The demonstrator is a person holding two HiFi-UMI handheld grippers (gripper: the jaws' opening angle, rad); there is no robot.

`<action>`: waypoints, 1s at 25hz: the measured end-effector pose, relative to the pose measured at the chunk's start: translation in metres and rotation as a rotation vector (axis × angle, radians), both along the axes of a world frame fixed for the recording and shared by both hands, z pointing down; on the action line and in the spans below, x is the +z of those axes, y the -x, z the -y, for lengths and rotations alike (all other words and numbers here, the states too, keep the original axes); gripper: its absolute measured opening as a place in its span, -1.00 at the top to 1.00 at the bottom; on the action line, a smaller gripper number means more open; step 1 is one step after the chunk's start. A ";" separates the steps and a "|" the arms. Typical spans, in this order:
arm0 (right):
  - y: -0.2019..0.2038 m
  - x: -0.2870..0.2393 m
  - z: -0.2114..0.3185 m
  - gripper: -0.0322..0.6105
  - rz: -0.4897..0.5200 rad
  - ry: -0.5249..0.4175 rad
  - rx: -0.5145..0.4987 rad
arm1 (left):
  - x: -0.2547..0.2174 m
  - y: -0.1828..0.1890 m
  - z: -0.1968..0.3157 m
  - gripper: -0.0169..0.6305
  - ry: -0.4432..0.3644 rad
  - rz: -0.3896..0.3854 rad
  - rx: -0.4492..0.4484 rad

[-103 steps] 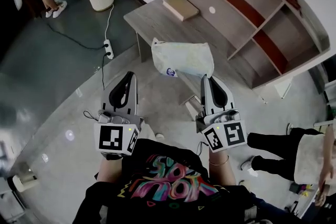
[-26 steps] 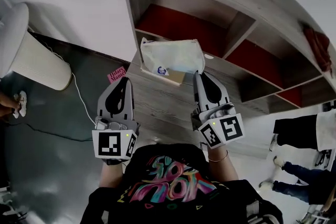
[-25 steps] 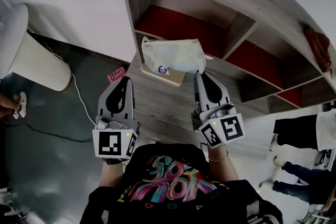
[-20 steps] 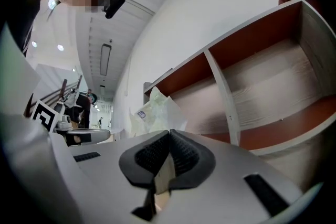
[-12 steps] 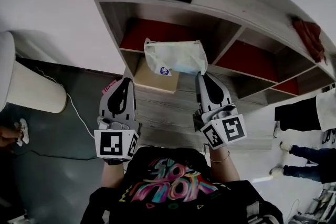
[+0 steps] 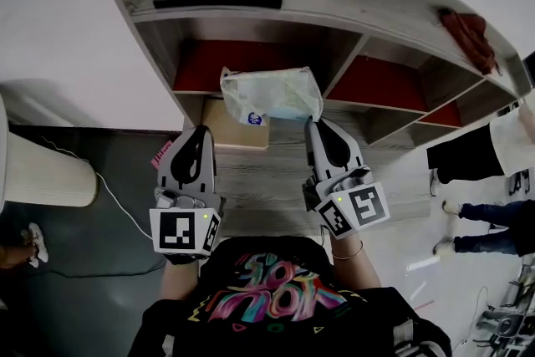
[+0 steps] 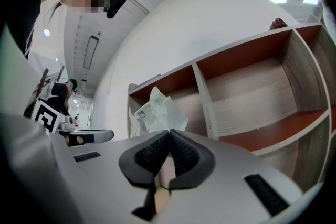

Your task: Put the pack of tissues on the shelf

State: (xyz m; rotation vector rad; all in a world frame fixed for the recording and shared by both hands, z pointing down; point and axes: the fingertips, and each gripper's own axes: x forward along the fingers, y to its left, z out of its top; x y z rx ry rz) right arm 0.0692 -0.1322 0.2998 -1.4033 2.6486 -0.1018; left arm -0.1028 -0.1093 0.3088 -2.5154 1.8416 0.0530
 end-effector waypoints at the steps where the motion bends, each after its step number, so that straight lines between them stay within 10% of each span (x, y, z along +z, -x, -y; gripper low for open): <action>1: 0.000 0.000 -0.001 0.85 -0.003 0.000 0.005 | 0.000 0.001 0.000 0.85 -0.001 -0.002 0.005; 25: 0.015 0.010 0.029 0.85 -0.021 -0.017 0.124 | 0.021 0.004 0.021 0.85 0.042 -0.029 0.093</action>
